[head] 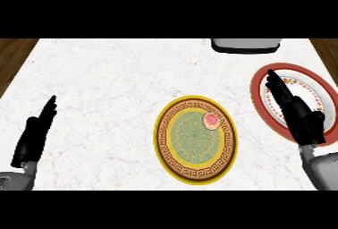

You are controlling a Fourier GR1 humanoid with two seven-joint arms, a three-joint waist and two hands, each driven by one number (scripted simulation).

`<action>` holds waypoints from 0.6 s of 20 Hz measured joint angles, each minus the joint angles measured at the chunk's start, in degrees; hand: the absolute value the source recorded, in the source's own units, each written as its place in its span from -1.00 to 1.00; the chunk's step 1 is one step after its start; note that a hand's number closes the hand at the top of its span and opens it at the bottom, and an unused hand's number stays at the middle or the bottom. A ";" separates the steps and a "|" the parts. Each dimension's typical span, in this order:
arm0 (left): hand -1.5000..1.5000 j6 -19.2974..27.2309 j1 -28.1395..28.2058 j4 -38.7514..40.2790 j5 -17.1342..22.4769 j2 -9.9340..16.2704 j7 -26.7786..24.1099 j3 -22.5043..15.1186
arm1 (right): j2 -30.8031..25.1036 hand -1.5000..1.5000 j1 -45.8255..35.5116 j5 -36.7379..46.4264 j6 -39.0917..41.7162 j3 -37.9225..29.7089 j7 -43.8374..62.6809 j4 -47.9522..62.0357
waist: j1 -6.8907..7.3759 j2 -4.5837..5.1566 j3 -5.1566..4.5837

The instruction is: Pick the cupcake from the plate and place it in the plate

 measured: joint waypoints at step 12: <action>0.00 -2.39 -8.93 -5.38 0.99 -5.47 -1.66 -2.75 | 12.48 -1.00 -12.74 21.00 -24.18 9.00 13.70 8.24 | 0.72 0.70 -0.98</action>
